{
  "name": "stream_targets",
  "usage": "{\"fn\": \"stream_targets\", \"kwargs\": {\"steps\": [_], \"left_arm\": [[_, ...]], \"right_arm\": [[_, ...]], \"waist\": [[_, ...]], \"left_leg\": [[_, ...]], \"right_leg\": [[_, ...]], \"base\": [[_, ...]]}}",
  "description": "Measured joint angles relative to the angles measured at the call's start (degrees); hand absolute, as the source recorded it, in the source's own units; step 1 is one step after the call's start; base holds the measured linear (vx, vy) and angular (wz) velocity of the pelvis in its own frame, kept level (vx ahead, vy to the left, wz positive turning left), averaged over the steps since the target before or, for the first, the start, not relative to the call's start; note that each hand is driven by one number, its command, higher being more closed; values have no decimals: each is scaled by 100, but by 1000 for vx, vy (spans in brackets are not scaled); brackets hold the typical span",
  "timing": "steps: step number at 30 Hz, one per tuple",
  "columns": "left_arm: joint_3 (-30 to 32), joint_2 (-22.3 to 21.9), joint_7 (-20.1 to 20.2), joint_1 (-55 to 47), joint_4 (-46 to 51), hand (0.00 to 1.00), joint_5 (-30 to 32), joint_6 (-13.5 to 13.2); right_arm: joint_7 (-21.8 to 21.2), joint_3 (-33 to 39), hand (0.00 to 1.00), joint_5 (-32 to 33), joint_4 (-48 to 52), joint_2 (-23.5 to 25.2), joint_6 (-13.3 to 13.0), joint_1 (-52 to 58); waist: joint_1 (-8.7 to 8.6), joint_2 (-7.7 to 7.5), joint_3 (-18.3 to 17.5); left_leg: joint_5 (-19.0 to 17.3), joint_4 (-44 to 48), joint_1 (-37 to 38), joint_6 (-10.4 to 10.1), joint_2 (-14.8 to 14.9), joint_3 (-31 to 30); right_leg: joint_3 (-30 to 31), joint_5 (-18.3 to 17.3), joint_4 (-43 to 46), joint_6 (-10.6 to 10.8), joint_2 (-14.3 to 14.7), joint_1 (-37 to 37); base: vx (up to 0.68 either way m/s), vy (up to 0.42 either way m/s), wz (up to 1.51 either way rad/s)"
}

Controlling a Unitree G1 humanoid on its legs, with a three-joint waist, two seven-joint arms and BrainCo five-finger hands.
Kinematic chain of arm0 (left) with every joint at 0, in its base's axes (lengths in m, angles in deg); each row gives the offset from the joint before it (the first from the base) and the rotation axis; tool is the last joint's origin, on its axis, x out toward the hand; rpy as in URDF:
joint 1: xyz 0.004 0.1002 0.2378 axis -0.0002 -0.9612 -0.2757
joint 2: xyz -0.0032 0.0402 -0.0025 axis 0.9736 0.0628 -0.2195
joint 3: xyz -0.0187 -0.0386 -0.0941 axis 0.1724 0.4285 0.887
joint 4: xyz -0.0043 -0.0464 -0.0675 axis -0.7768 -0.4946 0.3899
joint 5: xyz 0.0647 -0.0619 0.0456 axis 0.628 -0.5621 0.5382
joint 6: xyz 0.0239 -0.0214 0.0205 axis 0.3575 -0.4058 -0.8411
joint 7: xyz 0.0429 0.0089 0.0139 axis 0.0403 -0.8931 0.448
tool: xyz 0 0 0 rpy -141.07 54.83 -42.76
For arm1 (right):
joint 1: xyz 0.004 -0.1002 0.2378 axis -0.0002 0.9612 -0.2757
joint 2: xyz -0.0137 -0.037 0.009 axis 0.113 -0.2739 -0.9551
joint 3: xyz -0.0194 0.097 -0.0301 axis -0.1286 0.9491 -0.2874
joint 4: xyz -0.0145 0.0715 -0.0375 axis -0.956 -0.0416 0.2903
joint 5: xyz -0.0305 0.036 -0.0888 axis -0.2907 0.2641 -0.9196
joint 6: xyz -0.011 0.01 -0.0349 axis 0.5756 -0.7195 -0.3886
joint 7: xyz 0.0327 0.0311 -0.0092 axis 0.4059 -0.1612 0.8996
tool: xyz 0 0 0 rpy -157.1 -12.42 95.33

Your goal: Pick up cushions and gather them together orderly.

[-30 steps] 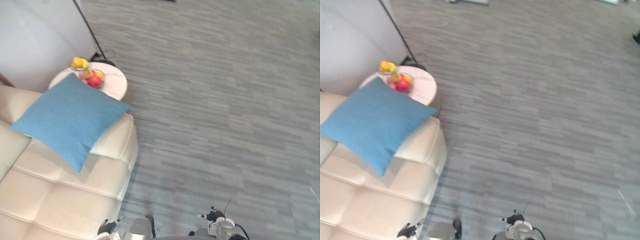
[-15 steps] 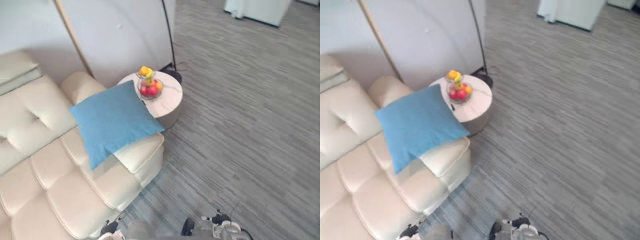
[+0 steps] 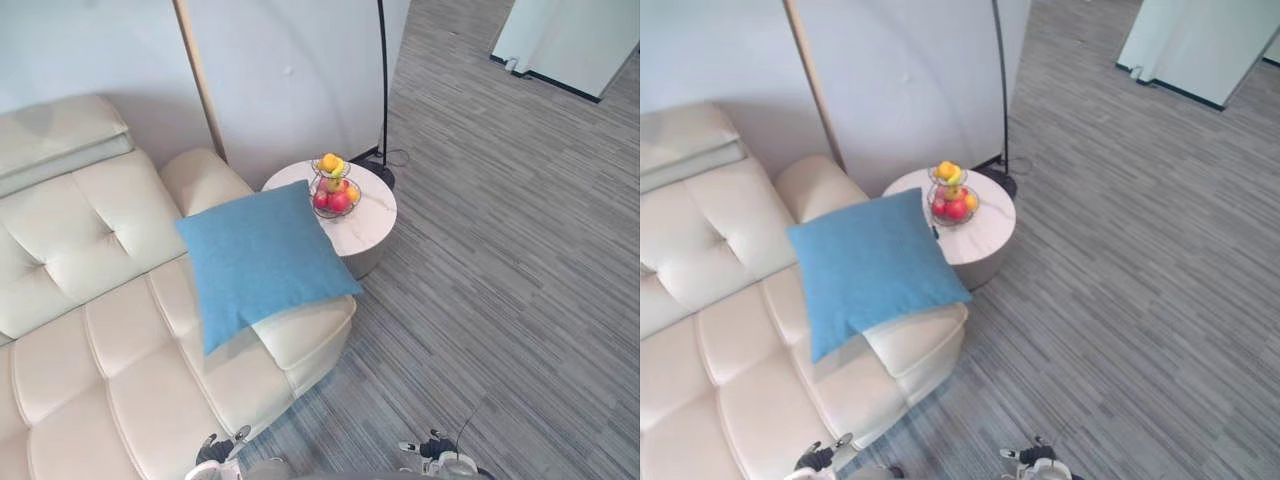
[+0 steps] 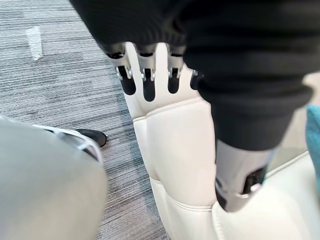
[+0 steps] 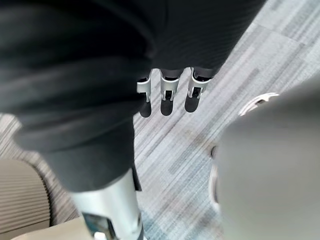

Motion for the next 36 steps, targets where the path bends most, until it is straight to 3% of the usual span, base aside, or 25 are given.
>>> {"fn": "stream_targets", "kwargs": {"steps": [1,2,4,7,8,9,10,11,12,14,19,21,22,23,24,25,30,36], "left_arm": [[-75,66,-4,-43,-15,0,1,11],[-90,75,-5,-37,-25,0,0,9],[-160,87,-2,-7,-26,0,-4,9],[-134,94,0,-13,-31,0,-6,19],[-11,100,1,-25,-10,0,-10,18],[304,37,-7,-32,-5,0,-10,23],[310,20,-8,-44,-2,0,-10,25],[484,-167,-8,-149,34,0,-18,0],[572,-245,-18,-175,31,0,-17,-12],[573,-225,-9,-134,30,0,-9,-8],[481,-102,-8,-87,44,0,-5,-21],[384,-60,-8,-63,95,0,-4,-20],[267,-23,-7,60,137,0,-5,-29],[196,-54,-5,54,161,0,2,-48],[147,-101,1,49,168,0,2,-55],[-19,-196,-1,34,147,0,13,-49],[-286,-29,-2,71,142,0,13,-26],[-278,-22,-1,41,130,0,10,-2]], "right_arm": [[-2,24,0,-7,4,11,-15,-21],[-20,11,0,-42,11,24,-30,-17],[-46,21,0,-35,13,12,-40,-34],[-66,10,0,-24,24,8,-37,-74],[-81,10,0,2,14,27,-31,-77],[-108,10,0,67,21,57,-17,-87],[-108,5,0,67,21,62,-14,-89],[-109,-27,0,67,18,10,-5,-107],[-115,-30,0,56,43,-25,-2,-126],[-107,-10,0,70,50,-13,-3,-110],[-64,49,0,125,6,36,-12,-18],[-58,15,0,124,13,101,-18,-31],[-42,2,0,127,20,176,-18,-108],[-39,-15,0,127,12,160,-18,-63],[-39,-16,0,127,17,111,-21,-28],[-42,-70,0,129,54,63,-24,-2],[-41,-214,0,126,234,95,-46,13],[-36,-214,0,121,227,98,-46,29]], "waist": [[-114,7,2],[-120,13,1],[-125,35,16],[-145,29,36],[-171,-70,64],[-168,-248,137],[-162,-235,131],[-155,-20,51],[-163,83,24],[-192,88,9],[-290,-63,-70],[-290,-167,-137],[-261,-426,-120],[-263,-375,-144],[-272,-269,-189],[-334,-123,-273],[-352,-255,-305],[-353,-241,-298]], "left_leg": [[-10,-24,48,49,3,-324],[-58,-79,70,110,28,-579],[-60,-115,35,115,63,-972],[-110,-167,-12,35,40,-1451],[-124,-181,16,0,-78,-1661],[-135,-203,181,-116,-241,-1939],[-134,-207,185,-116,-235,-1936],[-149,-235,170,-238,-54,-1925],[-142,-273,111,-368,97,-1965],[-122,-273,-45,-423,271,-2103],[-11,-285,-28,-587,371,-1951],[-14,10,-197,-594,236,-1723],[-211,817,-726,-544,-43,-1285],[-88,472,-665,-449,-78,-1068],[259,212,-632,-425,-59,-936],[309,-93,-435,-364,-38,-725],[310,-187,-419,-363,-100,-718],[310,-225,-377,-363,-63,-677]], "right_leg": [[240,-442,270,162,45,-145],[396,-667,76,147,222,-217],[726,-712,-473,115,501,-436],[1261,-303,-1470,255,765,-618],[1492,-33,-1795,287,740,-630],[1647,152,-1593,40,650,-621],[1623,123,-1585,48,652,-625],[1433,-104,-1577,8,750,-619],[1307,-162,-1665,-9,854,-611],[1130,-171,-1887,-21,1018,-535],[658,-106,-2304,-119,1104,-21],[658,-83,-2415,-136,1002,45],[710,18,-2448,-141,587,133],[735,44,-2472,-125,600,188],[725,67,-2474,-110,660,206],[779,49,-2575,-64,723,321],[845,120,-2611,14,648,319],[986,122,-2622,14,703,336]], "base": [[75,-26,109],[75,-26,112],[56,-54,102],[83,-158,110],[175,-262,119],[175,-262,105],[204,-246,86],[210,-189,33],[247,-218,36],[244,-135,36],[248,-41,51],[227,67,31],[124,93,21],[153,92,19],[136,99,2],[139,93,-3],[95,76,1],[20,2,1]]}}
